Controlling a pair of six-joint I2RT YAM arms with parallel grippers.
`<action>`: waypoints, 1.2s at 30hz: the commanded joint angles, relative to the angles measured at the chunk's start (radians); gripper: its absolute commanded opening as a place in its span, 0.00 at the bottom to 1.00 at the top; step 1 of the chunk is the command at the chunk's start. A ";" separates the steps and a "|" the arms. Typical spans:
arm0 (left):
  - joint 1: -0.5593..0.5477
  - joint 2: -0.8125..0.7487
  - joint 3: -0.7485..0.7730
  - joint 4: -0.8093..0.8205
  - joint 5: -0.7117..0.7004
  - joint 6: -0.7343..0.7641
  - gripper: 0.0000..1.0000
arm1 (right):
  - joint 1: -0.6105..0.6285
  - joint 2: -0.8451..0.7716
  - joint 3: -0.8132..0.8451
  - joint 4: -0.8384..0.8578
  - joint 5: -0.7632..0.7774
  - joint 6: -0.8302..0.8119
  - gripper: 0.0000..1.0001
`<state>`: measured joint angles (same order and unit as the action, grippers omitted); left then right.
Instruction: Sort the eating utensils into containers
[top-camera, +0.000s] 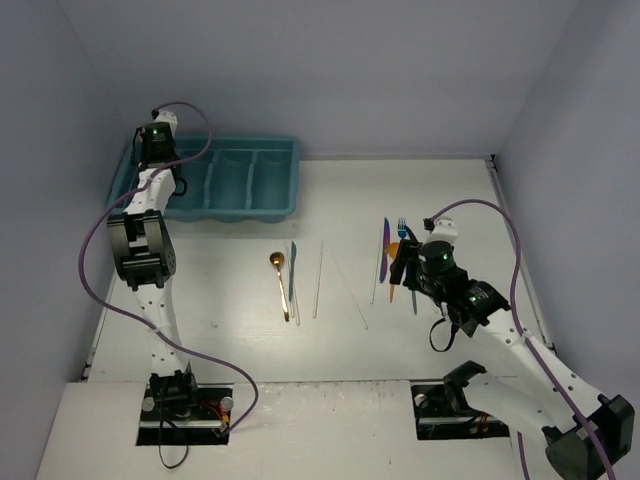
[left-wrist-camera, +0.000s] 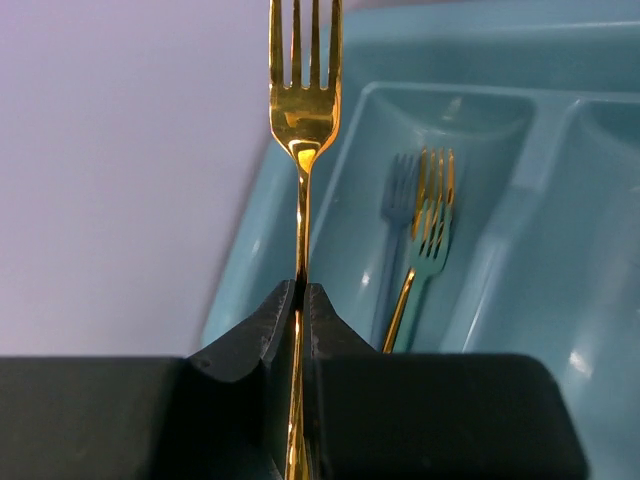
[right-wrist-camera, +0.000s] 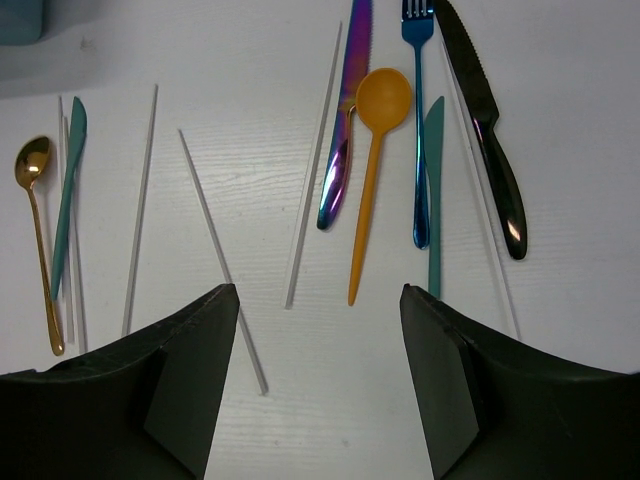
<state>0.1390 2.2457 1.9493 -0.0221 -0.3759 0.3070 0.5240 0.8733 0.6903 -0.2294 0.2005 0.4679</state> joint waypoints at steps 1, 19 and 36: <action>0.020 0.055 0.144 0.109 -0.010 0.064 0.00 | -0.005 0.018 0.038 0.028 -0.007 0.005 0.63; 0.033 -0.175 0.059 -0.117 0.136 -0.289 0.60 | -0.040 0.406 0.181 0.030 0.146 0.040 0.50; -0.398 -0.987 -0.727 -0.292 0.372 -0.606 0.70 | -0.274 0.801 0.424 0.136 0.055 -0.004 0.27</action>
<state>-0.2060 1.3243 1.3748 -0.2787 -0.0672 -0.2522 0.2895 1.6054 1.0483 -0.1504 0.2860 0.4954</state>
